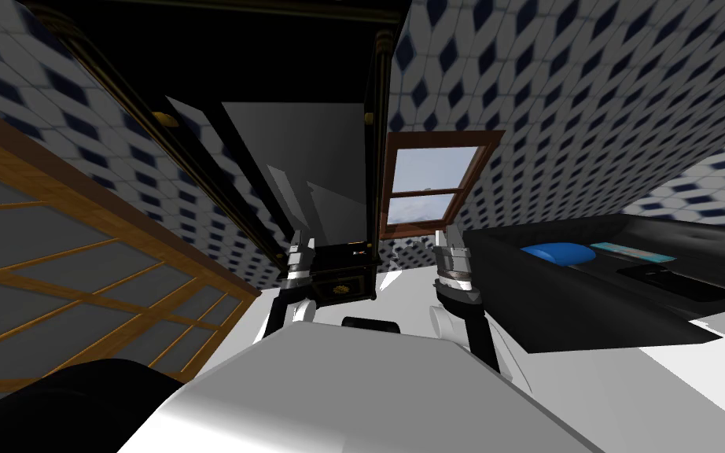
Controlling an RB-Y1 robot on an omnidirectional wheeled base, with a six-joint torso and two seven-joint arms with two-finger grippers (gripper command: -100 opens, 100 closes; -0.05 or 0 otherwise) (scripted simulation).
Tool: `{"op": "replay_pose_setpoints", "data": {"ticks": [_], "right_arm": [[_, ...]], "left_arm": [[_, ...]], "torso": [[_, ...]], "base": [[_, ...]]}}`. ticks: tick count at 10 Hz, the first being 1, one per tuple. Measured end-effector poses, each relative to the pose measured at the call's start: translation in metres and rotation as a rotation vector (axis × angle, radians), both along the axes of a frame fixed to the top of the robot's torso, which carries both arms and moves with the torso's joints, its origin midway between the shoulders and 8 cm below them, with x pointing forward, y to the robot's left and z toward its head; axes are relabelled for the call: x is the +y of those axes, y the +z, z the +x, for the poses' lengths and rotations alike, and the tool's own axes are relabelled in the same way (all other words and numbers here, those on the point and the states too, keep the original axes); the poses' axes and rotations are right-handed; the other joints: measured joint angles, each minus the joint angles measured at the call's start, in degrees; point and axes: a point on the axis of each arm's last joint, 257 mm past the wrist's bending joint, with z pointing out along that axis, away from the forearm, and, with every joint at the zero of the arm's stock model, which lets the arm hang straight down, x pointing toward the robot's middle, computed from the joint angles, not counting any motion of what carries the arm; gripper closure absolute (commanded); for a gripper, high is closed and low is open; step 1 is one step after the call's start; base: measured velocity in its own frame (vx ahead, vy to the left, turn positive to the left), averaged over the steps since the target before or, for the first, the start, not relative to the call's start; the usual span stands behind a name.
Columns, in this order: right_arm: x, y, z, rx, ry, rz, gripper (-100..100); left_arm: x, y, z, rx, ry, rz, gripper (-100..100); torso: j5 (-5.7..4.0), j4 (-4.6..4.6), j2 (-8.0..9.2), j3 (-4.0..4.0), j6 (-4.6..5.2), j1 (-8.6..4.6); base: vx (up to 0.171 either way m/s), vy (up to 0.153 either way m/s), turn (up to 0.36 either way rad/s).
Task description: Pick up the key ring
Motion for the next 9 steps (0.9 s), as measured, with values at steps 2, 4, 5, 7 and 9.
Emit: {"op": "replay_pose_setpoints", "data": {"ticks": [2,4,5,7,9], "right_arm": [[0.0,0.0,0.0,0.0,0.0,0.0,0],[0.0,0.0,0.0,0.0,0.0,0.0,0],[0.0,0.0,0.0,0.0,0.0,0.0,0],[0.0,0.0,0.0,0.0,0.0,0.0,0],[0.0,0.0,0.0,0.0,0.0,0.0,0]], "left_arm": [[-0.005,-0.006,0.009,0.026,-0.029,0.03,-100],[-0.013,-0.02,0.023,0.075,-0.065,0.057,-100],[-0.016,-0.03,0.032,0.104,-0.082,0.07,-100],[-0.019,-0.041,0.046,0.142,-0.1,0.08,-100],[-0.022,-0.055,0.063,0.193,-0.12,0.087,-100]], "torso": [[0.0,-0.01,-0.02,-0.01,0.0,-0.02],[-0.02,-0.01,-0.04,-0.02,0.0,-0.08],[-0.02,-0.01,-0.05,-0.03,0.01,-0.1],[-0.01,-0.01,-0.04,-0.02,0.0,-0.06],[-0.02,-0.01,-0.04,-0.03,0.0,-0.09]], "base": [[0.005,-0.016,0.0],[0.007,-0.027,0.003],[0.003,-0.021,0.002],[0.005,-0.021,0.004],[0.005,-0.024,0.003]]}}
